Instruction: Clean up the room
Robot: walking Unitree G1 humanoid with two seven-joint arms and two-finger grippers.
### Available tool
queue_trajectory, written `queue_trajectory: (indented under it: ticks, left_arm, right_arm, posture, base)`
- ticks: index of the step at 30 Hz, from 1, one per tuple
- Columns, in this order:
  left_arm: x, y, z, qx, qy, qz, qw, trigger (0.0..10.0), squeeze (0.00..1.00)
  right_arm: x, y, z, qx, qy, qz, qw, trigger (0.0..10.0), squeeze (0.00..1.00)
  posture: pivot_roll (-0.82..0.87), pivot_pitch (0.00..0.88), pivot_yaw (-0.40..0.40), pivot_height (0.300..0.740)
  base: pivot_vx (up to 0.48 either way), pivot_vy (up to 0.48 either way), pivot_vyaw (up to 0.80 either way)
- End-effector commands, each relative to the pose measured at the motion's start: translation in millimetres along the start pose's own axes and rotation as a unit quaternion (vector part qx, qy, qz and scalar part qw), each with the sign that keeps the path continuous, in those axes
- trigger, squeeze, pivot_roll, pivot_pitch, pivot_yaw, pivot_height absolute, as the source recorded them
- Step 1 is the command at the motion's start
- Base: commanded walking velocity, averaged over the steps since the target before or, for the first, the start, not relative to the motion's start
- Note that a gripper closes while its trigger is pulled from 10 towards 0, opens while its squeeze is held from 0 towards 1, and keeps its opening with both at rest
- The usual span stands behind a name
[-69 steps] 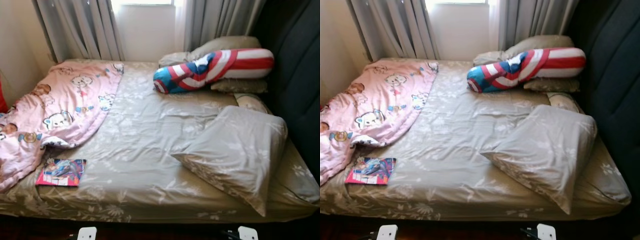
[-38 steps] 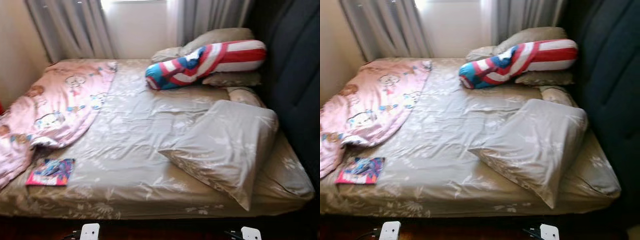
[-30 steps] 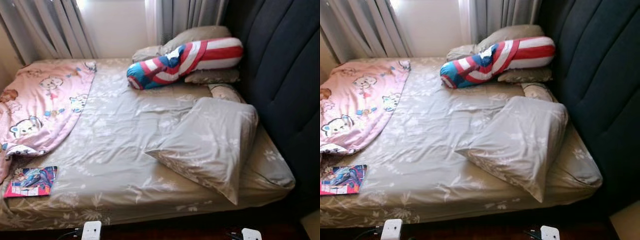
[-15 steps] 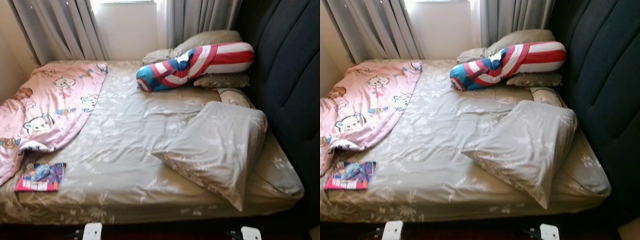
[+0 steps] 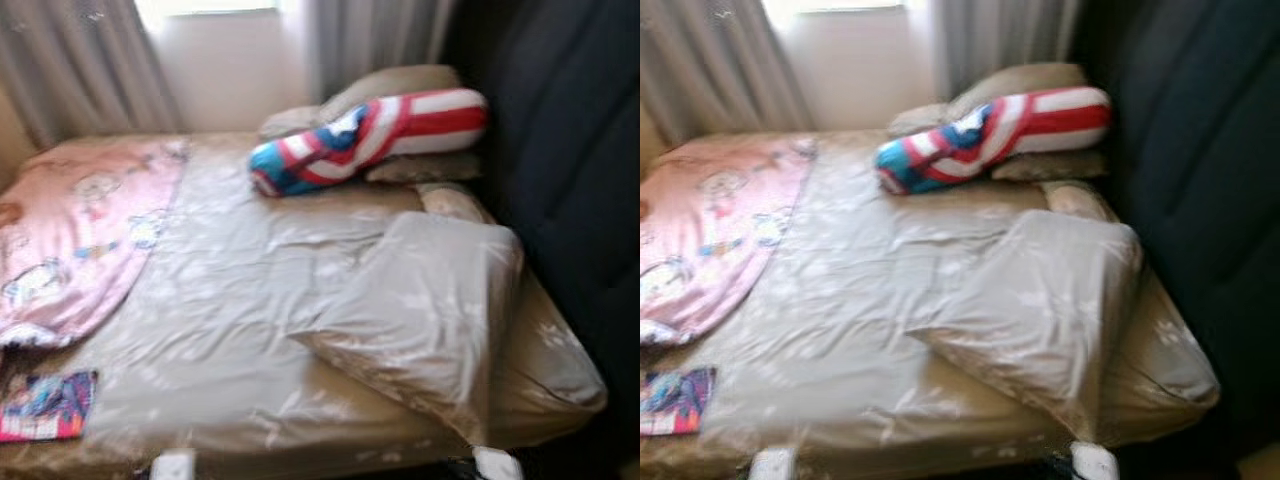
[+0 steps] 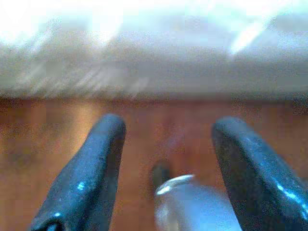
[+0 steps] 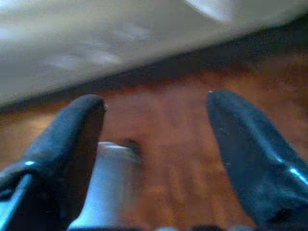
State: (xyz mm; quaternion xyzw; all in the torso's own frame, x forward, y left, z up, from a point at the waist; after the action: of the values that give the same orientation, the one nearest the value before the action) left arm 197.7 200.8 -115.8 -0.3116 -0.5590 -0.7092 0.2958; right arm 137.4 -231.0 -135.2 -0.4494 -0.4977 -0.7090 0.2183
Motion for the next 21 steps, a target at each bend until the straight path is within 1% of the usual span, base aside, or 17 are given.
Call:
queue_trajectory:
  ticks: [1, 8, 13, 17, 18, 19, 20, 21]
  left_arm:
    - [5.5, -20.3, 14.2, -0.002, 0.017, 0.028, 0.999, 10.0, 0.0]
    - [6.3, -22.4, 14.8, -0.001, 0.016, 0.03, 0.999, 10.0, 0.0]
    - [5.9, -18.4, 19.1, 0.005, 0.024, 0.019, 1.0, 10.0, 0.0]
    - [3.3, 0.0, 30.0, 0.023, 0.039, -0.019, 0.999, 10.0, 0.0]
    - [2.0, 11.9, 36.5, 0.027, 0.049, -0.041, 0.998, 10.0, 0.0]
    - [1.7, 14.6, 38.0, 0.028, 0.051, -0.045, 0.997, 10.0, 0.0]
    - [1.1, 22.9, 42.1, 0.032, 0.057, -0.06, 0.996, 10.0, 0.0]
    - [0.0, 42.8, 50.5, 0.041, 0.067, -0.095, 0.992, 10.0, 0.0]
  right_arm:
    - [-4.4, 13.0, 22.0, -0.001, 0.025, -0.02, 0.999, 10.0, 0.0]
    - [-3.9, 12.6, 21.7, -0.004, 0.022, -0.026, 0.999, 10.0, 0.0]
    - [-3.2, 14.8, 23.2, -0.011, 0.026, -0.041, 0.999, 10.0, 0.0]
    - [-1.7, 21.2, 25.6, -0.017, 0.037, -0.071, 0.997, 10.0, 0.0]
    - [-0.1, 27.7, 28.1, -0.01, 0.048, -0.097, 0.994, 10.0, 0.0]
    - [0.3, 29.3, 28.8, -0.008, 0.051, -0.103, 0.993, 10.0, 0.0]
    - [1.2, 31.3, 30.0, -0.008, 0.056, -0.113, 0.992, 10.0, 0.0]
    - [2.8, 33.6, 31.8, -0.014, 0.062, -0.128, 0.99, 10.0, 0.0]
  posture:
    - [0.0, 0.0, -0.003, 0.74]
    - [-0.01, 0.0, 0.006, 0.74]
    - [-0.01, 0.0, 0.012, 0.74]
    - [-0.01, 0.0, 0.014, 0.74]
    - [-0.01, 0.0, 0.021, 0.74]
    - [-0.01, 0.0, 0.021, 0.74]
    - [-0.01, 0.0, 0.028, 0.74]
    - [-0.02, 0.0, 0.034, 0.74]
  base:
    - [0.0, 0.0, 0.0]
    - [0.0, 0.0, 0.0]
    - [0.0, 0.0, 0.0]
    - [0.0, 0.0, 0.0]
    - [0.0, 0.0, 0.0]
    - [0.0, 0.0, 0.0]
    - [0.0, 0.0, 0.0]
    - [0.0, 0.0, 0.0]
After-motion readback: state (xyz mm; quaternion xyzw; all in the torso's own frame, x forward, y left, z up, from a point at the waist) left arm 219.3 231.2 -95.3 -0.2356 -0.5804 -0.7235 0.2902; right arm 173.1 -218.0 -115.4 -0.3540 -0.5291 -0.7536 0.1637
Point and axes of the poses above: a point about 5 cm out from each wrist's last joint towards the gripper, its own x axis pointing back from the gripper into the wrist, its own y axis along the axis of the wrist's last joint, z = x × y, the point moved 4 cm from there along -x, pointing out of the wrist towards the gripper, and after that the axes turned 15 degrees about -x, right-handed, at the moved point
